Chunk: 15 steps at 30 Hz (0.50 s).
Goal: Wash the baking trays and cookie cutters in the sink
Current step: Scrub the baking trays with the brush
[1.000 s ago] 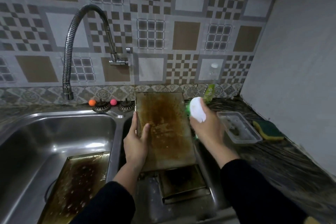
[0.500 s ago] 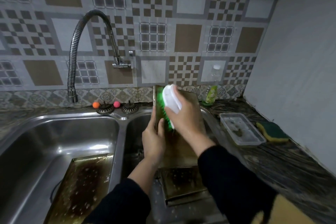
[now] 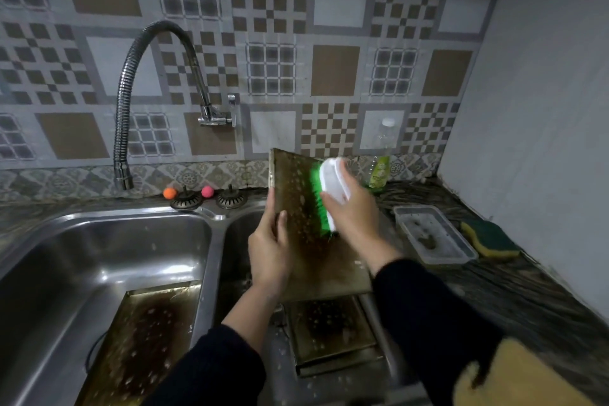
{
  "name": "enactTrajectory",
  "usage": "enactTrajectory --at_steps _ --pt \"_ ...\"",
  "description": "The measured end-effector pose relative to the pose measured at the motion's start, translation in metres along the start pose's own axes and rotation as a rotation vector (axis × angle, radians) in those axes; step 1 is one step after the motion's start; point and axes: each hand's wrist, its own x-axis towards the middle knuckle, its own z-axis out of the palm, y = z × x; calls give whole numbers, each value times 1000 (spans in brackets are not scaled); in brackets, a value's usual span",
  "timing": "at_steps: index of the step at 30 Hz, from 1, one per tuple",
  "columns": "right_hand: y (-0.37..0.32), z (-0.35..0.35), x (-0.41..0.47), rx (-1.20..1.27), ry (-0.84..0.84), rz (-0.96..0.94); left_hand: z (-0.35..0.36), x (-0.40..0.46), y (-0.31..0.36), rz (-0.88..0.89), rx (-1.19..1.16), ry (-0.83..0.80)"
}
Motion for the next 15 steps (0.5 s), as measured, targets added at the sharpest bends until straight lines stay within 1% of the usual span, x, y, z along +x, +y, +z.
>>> enactTrajectory --at_steps 1,3,4,5,7,9,10,13,15 --pt "10 6 -22 35 -37 8 -6 4 0 -4 24 43" --pt "30 19 -70 123 -97 -48 -18 13 -4 0 106 124" --pt "39 24 -85 154 -103 -77 -22 15 -7 2 139 138" --pt "44 27 -86 177 -85 -91 -24 15 -8 9 160 130" --pt "37 25 -64 169 -25 -18 -22 9 -8 35 182 80" --pt "15 16 -31 158 37 74 -18 1 -7 65 228 32" --pt "3 10 -15 173 53 79 -16 -2 -6 90 270 16" --pt "-32 0 10 189 3 71 -12 -11 -5 205 411 -45" --pt "-45 4 10 109 -19 94 -11 -18 -9 277 554 -108"
